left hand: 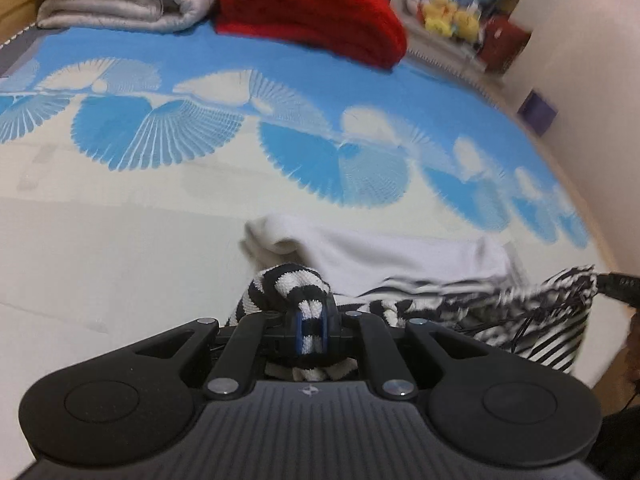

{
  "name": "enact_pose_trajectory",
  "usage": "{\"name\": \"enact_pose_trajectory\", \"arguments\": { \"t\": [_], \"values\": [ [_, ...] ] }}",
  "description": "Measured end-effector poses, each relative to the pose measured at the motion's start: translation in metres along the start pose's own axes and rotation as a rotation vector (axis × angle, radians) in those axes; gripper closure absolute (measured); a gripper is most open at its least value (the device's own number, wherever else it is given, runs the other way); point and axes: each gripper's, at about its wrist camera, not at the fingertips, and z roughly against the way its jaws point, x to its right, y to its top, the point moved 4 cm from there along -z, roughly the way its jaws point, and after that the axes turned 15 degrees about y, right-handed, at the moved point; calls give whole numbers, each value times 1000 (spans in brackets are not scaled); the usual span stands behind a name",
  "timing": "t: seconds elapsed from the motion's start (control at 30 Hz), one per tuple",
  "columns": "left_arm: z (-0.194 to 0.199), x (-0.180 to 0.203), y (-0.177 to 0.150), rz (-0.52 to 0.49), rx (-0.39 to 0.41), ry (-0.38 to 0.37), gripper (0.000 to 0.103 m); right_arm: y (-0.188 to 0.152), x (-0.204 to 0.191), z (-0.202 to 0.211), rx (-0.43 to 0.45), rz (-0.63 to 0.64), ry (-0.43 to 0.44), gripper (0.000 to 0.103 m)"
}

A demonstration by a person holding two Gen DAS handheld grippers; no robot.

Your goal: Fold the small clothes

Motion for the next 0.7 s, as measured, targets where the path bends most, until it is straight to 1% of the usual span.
{"name": "enact_pose_trajectory", "arguments": {
  "t": [0.03, 0.07, 0.1, 0.17, 0.2, 0.23, 0.3, 0.33, 0.37, 0.4, 0.43, 0.47, 0.53, 0.6, 0.67, 0.7],
  "values": [
    [-4, 0, 4, 28, -9, -8, 94, -5, 5, -10, -14, -12, -5, 97],
    [-8, -2, 9, 67, -10, -33, 94, -11, 10, -20, -33, -29, -12, 97],
    [-14, -3, 14, 97, -17, -49, 93, -13, 14, -29, -64, -52, -48, 97],
    [-30, -6, 20, 138, -50, -32, 91, -8, 15, -36, -44, -73, -58, 97],
    [-38, -9, 22, 169, -75, -38, 91, -5, 17, -40, -40, -79, -58, 97],
    [-43, -13, 24, 204, -91, -52, 89, -2, 20, -45, -43, -89, -61, 96],
    [-44, -21, 27, 268, -94, -81, 81, 2, 28, -51, -54, -125, -73, 92],
    [-41, -27, 28, 296, -75, -87, 71, 3, 32, -51, -48, -143, -79, 88],
    [-36, -29, 31, 306, -52, -86, 65, 6, 34, -49, -36, -155, -82, 84],
    [-31, -34, 33, 312, -24, -85, 63, 9, 35, -46, -17, -164, -82, 83],
    [-26, -37, 33, 318, -7, -88, 61, 12, 36, -42, 4, -169, -82, 78],
    [-23, -41, 32, 329, 3, -95, 61, 14, 37, -36, 28, -167, -88, 71],
    [-15, -43, 29, 329, 6, -109, 61, 20, 39, -27, 68, -151, -105, 65],
    [-8, -41, 24, 289, 16, -106, 52, 19, 40, -16, 89, -130, -103, 65],
    [2, -37, 18, 228, 32, -95, 32, 15, 38, -9, 82, -115, -84, 65],
    [4, -34, 15, 189, 39, -86, 27, 13, 36, -7, 70, -102, -65, 65]
  ]
}}
